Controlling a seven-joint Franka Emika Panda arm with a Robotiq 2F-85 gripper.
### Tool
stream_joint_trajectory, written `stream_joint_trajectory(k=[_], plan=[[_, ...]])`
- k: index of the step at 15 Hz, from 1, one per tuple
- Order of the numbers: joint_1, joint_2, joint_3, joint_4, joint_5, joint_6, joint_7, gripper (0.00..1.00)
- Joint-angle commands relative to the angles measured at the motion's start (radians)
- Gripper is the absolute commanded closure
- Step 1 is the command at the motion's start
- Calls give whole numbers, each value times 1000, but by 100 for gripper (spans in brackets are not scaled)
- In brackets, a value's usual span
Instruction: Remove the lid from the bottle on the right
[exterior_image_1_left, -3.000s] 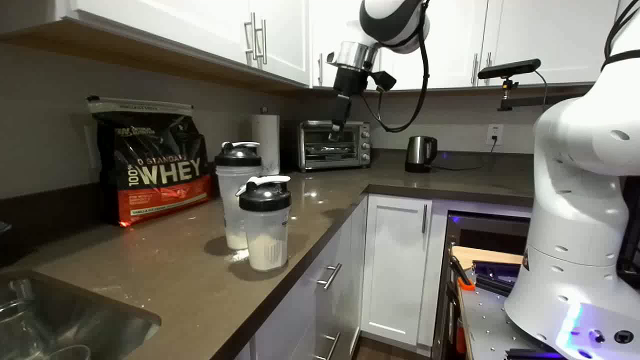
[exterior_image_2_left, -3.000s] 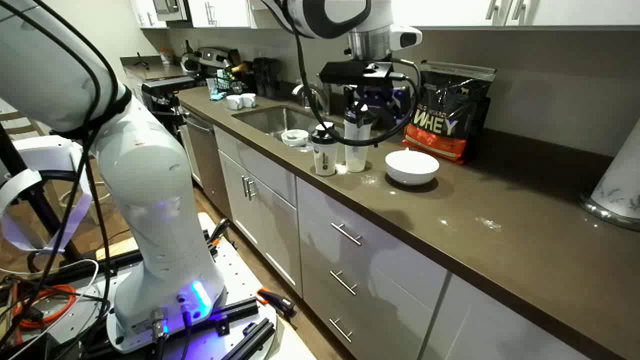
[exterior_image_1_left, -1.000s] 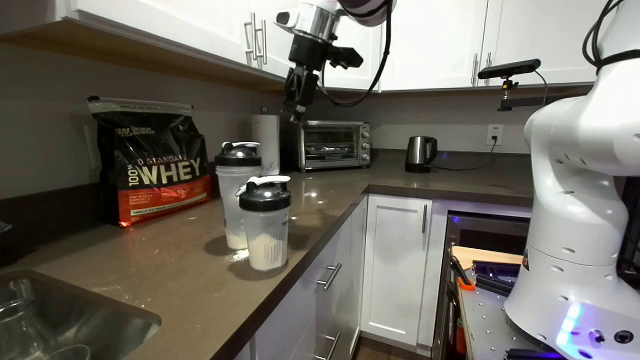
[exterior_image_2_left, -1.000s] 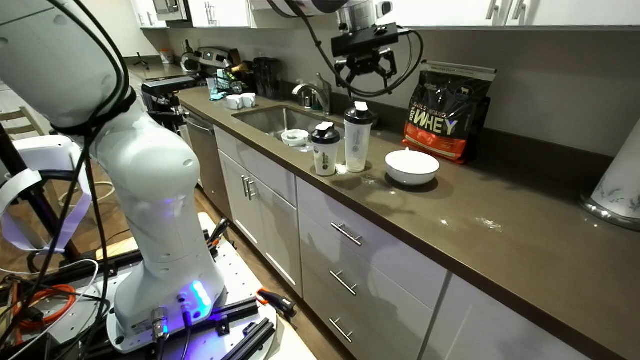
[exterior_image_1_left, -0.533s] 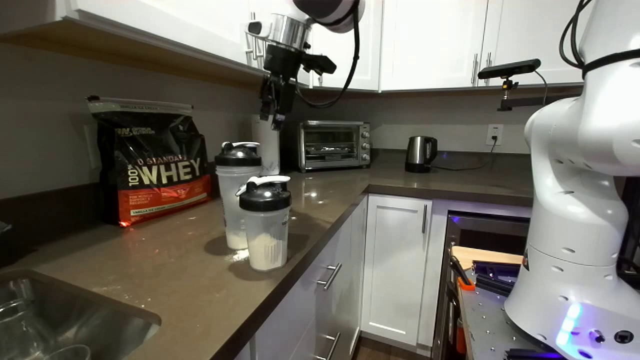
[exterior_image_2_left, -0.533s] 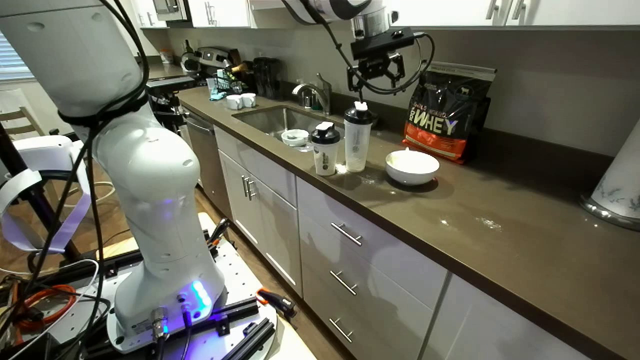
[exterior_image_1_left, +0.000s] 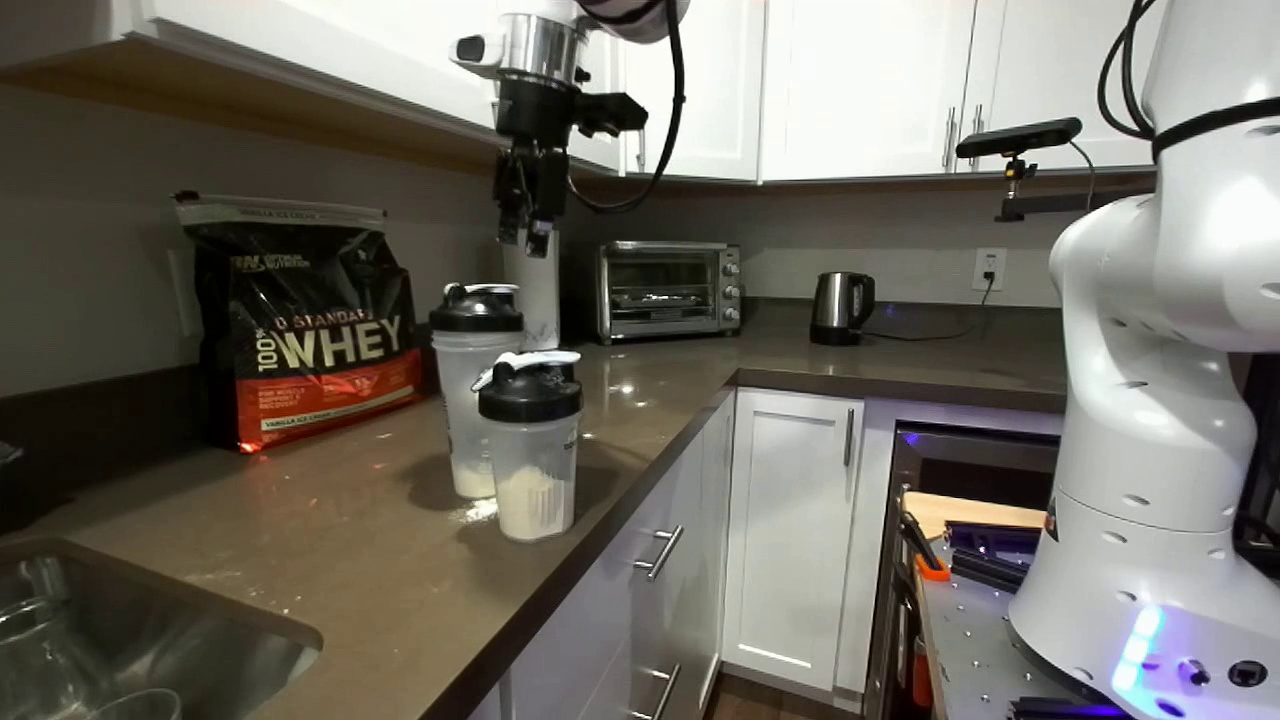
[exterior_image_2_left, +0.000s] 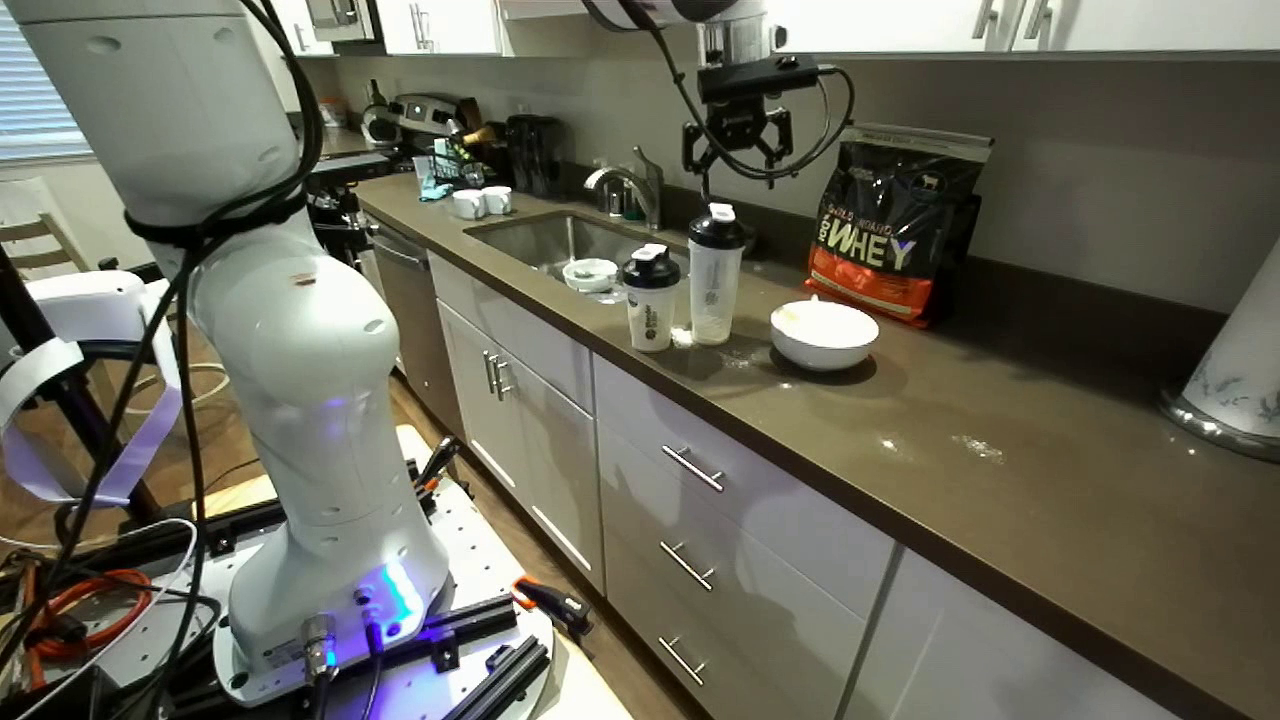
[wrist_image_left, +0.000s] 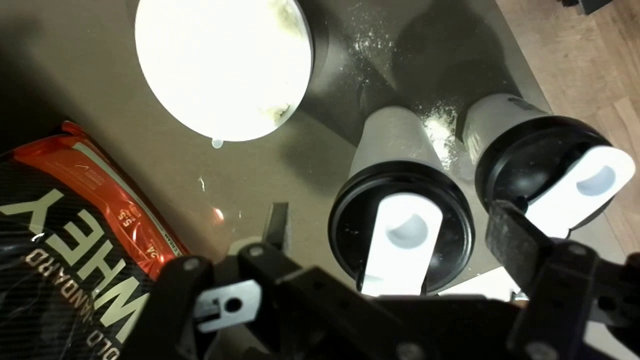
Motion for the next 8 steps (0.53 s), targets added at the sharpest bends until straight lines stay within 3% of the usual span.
stream_joint_trajectory(k=[1,8], plan=[[-34,25,27,56,49,-76,-51,0],[-34,33,54,42,95,-79,-44,0]])
